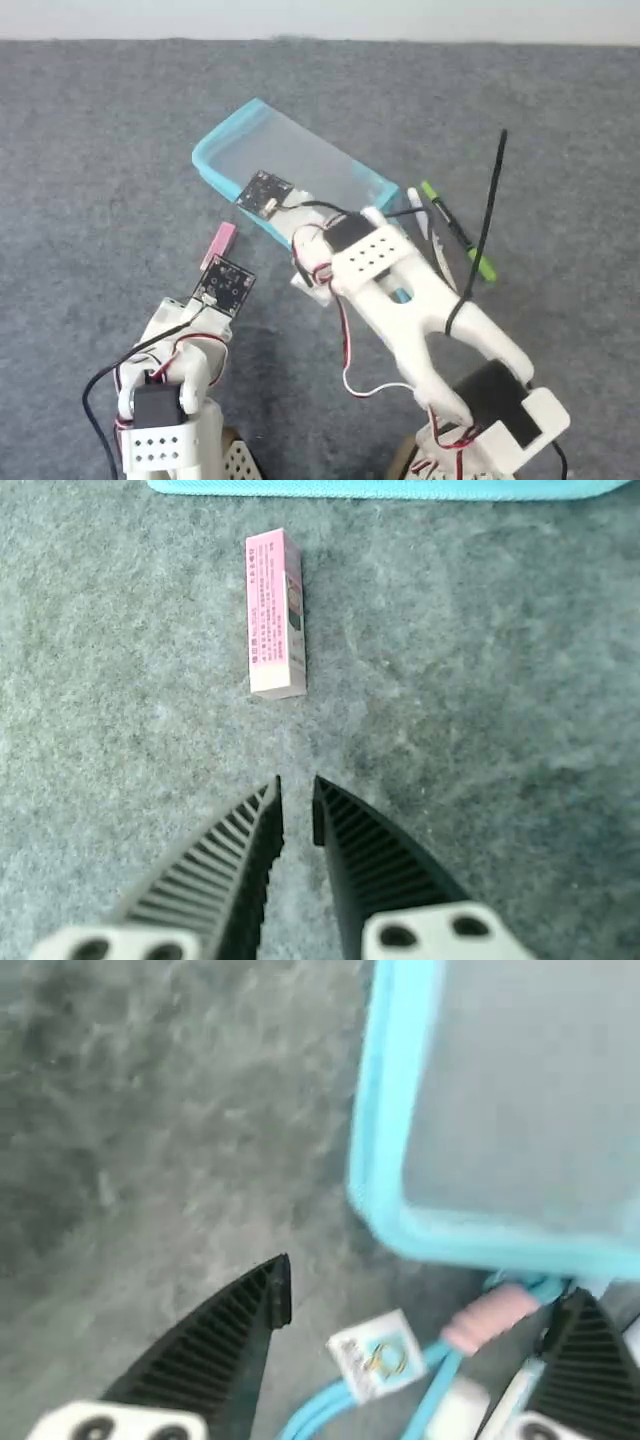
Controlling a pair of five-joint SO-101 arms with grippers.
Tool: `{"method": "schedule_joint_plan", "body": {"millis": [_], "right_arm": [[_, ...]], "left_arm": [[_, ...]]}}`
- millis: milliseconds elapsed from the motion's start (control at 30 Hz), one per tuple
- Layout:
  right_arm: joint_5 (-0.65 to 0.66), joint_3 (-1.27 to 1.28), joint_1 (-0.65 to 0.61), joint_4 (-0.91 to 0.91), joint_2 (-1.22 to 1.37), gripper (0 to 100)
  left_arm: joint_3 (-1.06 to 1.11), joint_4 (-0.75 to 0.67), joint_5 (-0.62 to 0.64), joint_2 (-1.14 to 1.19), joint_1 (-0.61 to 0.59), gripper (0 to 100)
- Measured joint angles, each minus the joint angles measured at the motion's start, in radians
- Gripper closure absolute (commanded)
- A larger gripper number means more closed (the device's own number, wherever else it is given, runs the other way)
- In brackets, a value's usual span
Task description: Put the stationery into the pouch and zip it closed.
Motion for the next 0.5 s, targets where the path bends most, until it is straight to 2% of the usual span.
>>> {"method": "schedule_joint_plan", "body": {"millis": [233, 500], "right_arm": [[0.109, 0.055, -0.002, -0.186, 0.063, 66.7], [0.121, 0.006, 0.021, -0.261, 0.256, 66.8]], "left_arm": [[0.0, 0.0, 0.0, 0.0, 0.0, 95], [0.0, 0.0, 0.0, 0.0, 0.0, 95]]}}
